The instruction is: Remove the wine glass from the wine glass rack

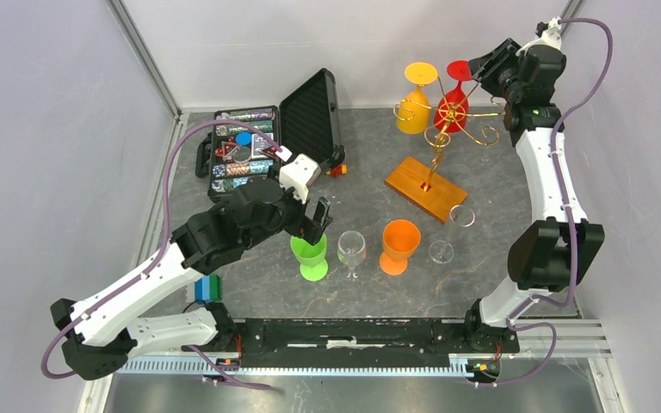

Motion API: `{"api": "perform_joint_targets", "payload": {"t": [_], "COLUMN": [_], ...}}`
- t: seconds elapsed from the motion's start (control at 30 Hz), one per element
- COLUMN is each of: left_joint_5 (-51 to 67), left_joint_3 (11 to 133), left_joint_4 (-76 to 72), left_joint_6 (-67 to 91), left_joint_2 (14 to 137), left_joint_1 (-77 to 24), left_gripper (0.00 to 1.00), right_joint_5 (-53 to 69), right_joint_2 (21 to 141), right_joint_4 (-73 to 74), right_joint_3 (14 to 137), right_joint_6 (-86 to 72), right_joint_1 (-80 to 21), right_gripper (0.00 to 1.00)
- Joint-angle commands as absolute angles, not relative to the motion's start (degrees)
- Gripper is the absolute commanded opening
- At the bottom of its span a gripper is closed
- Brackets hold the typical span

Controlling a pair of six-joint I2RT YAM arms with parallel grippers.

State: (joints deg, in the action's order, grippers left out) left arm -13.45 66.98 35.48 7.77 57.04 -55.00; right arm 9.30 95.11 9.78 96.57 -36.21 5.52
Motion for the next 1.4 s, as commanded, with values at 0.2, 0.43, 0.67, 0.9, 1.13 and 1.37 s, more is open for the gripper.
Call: {"api": "perform_joint_targets", "payload": {"t": [0.2, 0.43, 0.67, 0.9, 1.13, 1.37], "left_joint_5": [-15.02, -15.43, -15.54, -15.55, -15.57, -15.68], "left_joint_3": [66.36, 66.10, 66.09, 66.10, 66.27, 66.36], "left_joint_4": [32.78, 32.74, 32.69, 32.69, 32.70, 32.60], "left_joint_6": [5.45, 5.37, 5.27, 5.36, 5.27, 5.36], "left_joint_2": [56.05, 55.65, 55.59, 55.58, 55.65, 55.53], "left_joint_1": [-55.15, -55.13, -55.15, -55.19, -55.19, -55.19], "left_gripper": [1.00, 1.00, 1.00, 1.00, 1.00, 1.00], "right_joint_5": [16.14, 17.45, 18.42, 18.26, 14.70, 10.46], "right_joint_2": [96.63, 95.55, 94.53, 95.73, 94.70, 91.27], "right_joint_4": [2.78, 1.79, 3.09, 6.51, 5.98, -4.10], "right_joint_3": [97.50, 95.52, 95.77, 97.23, 96.33, 89.68], "right_joint_6": [-41.88, -47.43, -49.60, -48.16, -48.03, -50.72], "right_joint_1": [5.44, 5.45, 5.45, 5.45, 5.45, 5.45], "right_gripper": [0.42, 0.37, 0.34, 0.32, 0.03, 0.00]}}
